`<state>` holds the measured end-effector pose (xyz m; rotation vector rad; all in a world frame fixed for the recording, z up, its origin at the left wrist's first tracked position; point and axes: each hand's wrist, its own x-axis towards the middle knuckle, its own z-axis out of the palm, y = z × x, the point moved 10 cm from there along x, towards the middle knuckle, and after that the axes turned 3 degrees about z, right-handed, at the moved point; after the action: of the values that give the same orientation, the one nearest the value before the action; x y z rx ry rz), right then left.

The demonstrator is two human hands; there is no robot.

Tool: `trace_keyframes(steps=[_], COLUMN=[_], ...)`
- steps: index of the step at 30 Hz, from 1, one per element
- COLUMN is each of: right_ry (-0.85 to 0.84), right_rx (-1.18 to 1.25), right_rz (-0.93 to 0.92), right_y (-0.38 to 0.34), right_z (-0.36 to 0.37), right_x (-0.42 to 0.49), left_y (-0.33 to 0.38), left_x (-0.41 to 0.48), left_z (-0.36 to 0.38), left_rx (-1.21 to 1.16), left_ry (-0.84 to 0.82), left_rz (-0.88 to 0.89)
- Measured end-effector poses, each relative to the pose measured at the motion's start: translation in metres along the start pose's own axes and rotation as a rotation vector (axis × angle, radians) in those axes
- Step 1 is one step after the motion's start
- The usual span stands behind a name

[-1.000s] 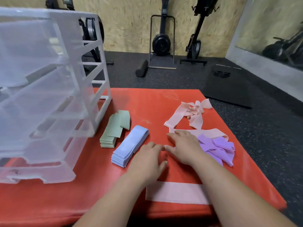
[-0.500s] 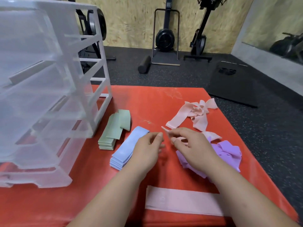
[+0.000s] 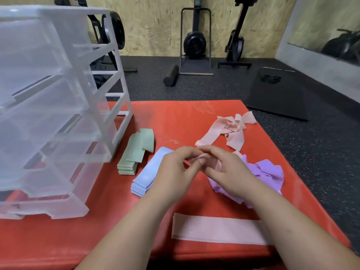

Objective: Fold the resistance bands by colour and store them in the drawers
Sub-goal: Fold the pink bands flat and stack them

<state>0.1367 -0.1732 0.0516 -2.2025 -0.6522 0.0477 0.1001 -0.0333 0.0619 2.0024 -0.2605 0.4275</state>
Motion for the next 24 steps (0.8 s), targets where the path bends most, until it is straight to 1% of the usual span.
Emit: trace_keyframes(steps=[2, 3, 4, 6, 7, 10, 12, 15, 17, 19, 21, 24], right_ry=[0.023, 0.054, 0.077, 0.08, 0.07, 0.073, 0.122, 0.221, 0.285, 0.321, 0.338, 0.376], right_rx=[-0.099, -0.161, -0.19, -0.159, -0.163, -0.281, -0.357, -0.423, -0.398, -0.324, -0.25, -0.03], right_rz=[0.016, 0.028, 0.038, 0.054, 0.068, 0.115, 0.144, 0.133, 0.167, 0.243, 0.286, 0.327], right_y=[0.008, 0.013, 0.018, 0.025, 0.027, 0.032, 0.031, 0.017, 0.009, 0.007, 0.003, 0.004], right_z=[-0.008, -0.015, -0.023, -0.038, -0.044, -0.062, -0.075, -0.097, -0.114, -0.128, -0.139, -0.144], right_x=[0.001, 0.001, 0.001, -0.004, -0.007, -0.021, -0.035, -0.064, -0.089, -0.116, -0.138, -0.165], left_y=[0.01, 0.011, 0.007, -0.003, -0.007, -0.008, 0.001, 0.015, 0.022, 0.025, 0.018, 0.001], left_x=[-0.002, -0.003, -0.003, -0.006, -0.008, -0.022, -0.035, -0.049, -0.055, -0.059, -0.063, -0.074], left_z=[-0.015, -0.024, -0.033, -0.048, -0.054, -0.067, -0.074, -0.08, -0.082, -0.082, -0.079, -0.068], left_rx=[0.013, 0.009, -0.013, -0.055, -0.069, -0.13, -0.186, -0.239, -0.258, -0.278, -0.297, -0.333], left_ry=[0.111, 0.178, 0.241, 0.324, 0.34, 0.376, 0.415, 0.466, 0.472, 0.444, 0.396, 0.279], left_rz=[0.046, 0.037, 0.004, -0.066, -0.089, -0.137, -0.149, -0.157, -0.167, -0.169, -0.207, -0.318])
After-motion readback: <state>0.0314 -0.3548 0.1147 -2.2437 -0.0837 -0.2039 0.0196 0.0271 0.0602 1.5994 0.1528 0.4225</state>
